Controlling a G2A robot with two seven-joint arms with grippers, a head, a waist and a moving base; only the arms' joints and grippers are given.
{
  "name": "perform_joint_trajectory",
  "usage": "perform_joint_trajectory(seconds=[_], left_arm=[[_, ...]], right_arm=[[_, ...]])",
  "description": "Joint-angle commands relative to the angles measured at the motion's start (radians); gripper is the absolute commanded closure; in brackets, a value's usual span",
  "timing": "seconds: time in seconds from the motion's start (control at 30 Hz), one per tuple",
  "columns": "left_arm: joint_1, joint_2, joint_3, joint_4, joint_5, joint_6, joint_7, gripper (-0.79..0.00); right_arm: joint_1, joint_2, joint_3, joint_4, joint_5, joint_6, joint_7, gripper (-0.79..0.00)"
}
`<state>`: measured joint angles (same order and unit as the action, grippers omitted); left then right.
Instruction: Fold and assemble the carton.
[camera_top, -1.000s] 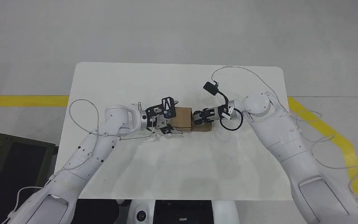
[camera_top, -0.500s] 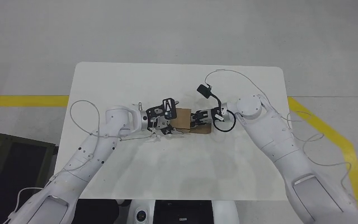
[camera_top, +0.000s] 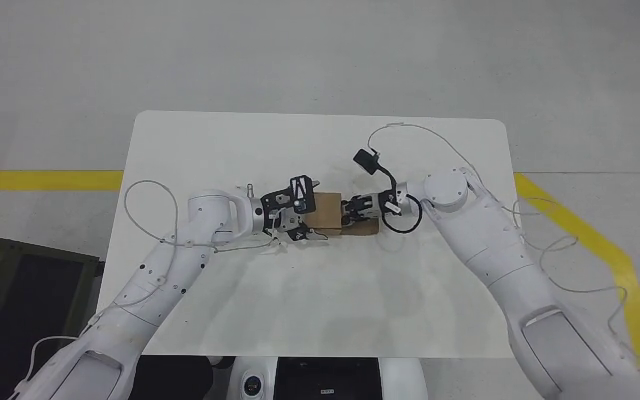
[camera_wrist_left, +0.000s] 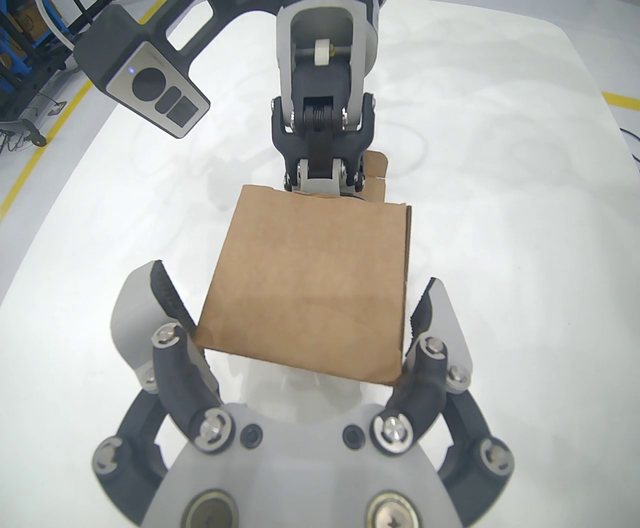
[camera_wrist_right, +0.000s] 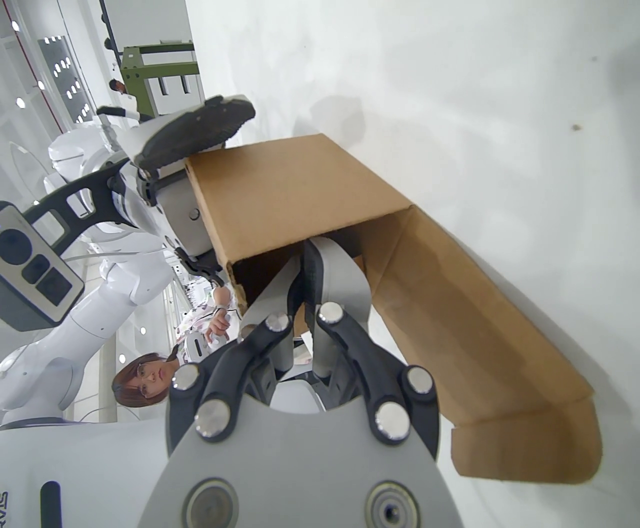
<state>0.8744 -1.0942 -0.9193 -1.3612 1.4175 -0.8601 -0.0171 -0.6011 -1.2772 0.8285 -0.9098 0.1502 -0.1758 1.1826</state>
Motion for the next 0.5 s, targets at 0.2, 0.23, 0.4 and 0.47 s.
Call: perform_joint_trajectory(seconds=[0.2,0.23,0.4,0.47], left_arm=[[0.009,0.001,-0.008,-0.019,0.011,0.01,-0.001,-0.785],[0.01,0.001,-0.008,-0.02,0.013,0.01,0.0,-0.785],[0.015,0.002,-0.012,-0.025,0.016,0.014,-0.001,-0.785],[0.016,0.002,-0.014,-0.026,0.015,0.015,-0.001,-0.785]], right_arm=[[-0.05,0.056,0.111,-0.104,-0.059,0.075,0.008,-0.022],[-0.062,0.064,0.13,-0.124,-0.066,0.086,0.007,-0.037],[-0.128,0.112,0.234,-0.232,-0.135,0.148,0.012,-0.065],[-0.16,0.131,0.277,-0.276,-0.17,0.175,0.018,-0.065]])
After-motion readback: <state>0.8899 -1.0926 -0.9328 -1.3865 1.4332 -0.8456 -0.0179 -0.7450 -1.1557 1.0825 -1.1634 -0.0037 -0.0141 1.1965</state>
